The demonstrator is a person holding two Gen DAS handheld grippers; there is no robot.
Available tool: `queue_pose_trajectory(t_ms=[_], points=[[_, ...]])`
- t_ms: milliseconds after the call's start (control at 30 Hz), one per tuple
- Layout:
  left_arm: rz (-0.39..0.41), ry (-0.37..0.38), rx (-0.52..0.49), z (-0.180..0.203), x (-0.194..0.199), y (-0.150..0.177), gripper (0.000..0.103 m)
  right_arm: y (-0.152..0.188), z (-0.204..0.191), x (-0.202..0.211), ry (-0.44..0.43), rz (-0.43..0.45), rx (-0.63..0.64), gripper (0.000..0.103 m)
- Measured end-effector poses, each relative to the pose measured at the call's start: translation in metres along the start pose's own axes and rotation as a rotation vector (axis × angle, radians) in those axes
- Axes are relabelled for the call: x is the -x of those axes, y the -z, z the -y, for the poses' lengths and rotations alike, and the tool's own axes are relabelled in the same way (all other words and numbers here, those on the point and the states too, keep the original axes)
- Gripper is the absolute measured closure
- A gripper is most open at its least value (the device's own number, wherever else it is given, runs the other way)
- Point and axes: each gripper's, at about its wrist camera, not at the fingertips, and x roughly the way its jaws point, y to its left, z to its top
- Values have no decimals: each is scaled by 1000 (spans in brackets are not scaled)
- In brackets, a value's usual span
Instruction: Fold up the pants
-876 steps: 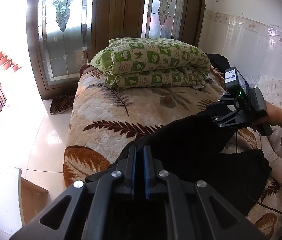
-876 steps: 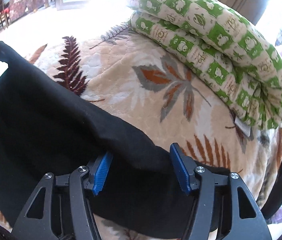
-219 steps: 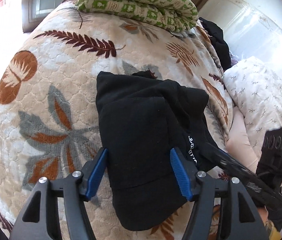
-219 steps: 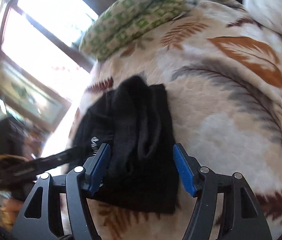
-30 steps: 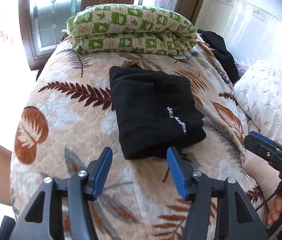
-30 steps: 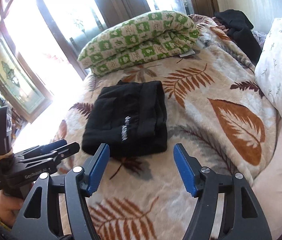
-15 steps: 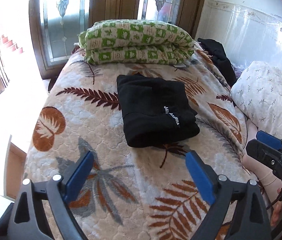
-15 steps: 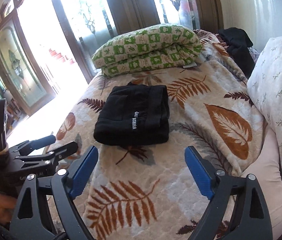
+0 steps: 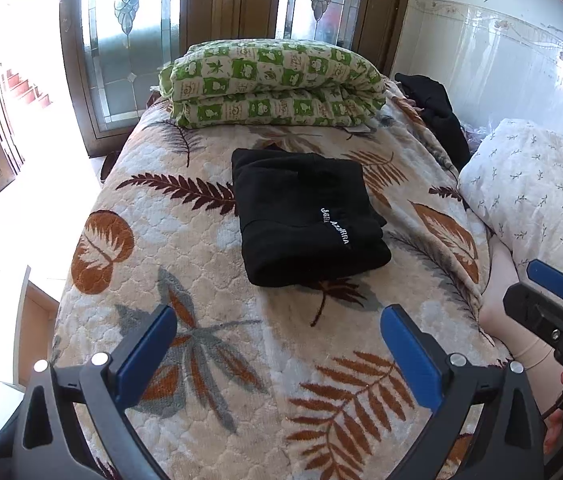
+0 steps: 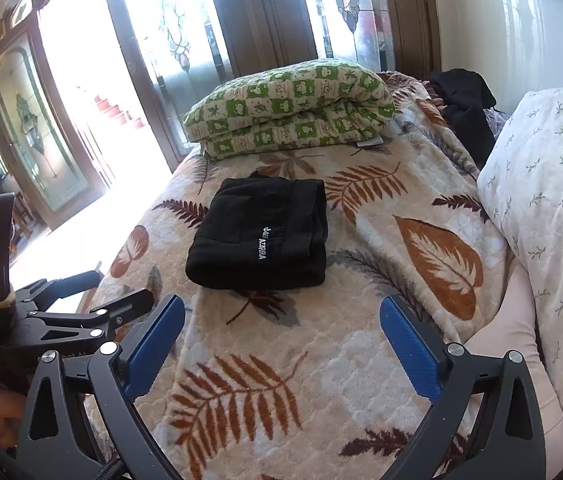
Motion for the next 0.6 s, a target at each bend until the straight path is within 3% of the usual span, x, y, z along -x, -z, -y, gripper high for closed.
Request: queue_pose_trajectory(t_ms=[200,600], points=[[19,-37,-34,5,1,0,0,2,3,-1,7,-2,-4,3],[61,-29,-19,5,0,-3,0,5,5,-2,26,6,8,3]])
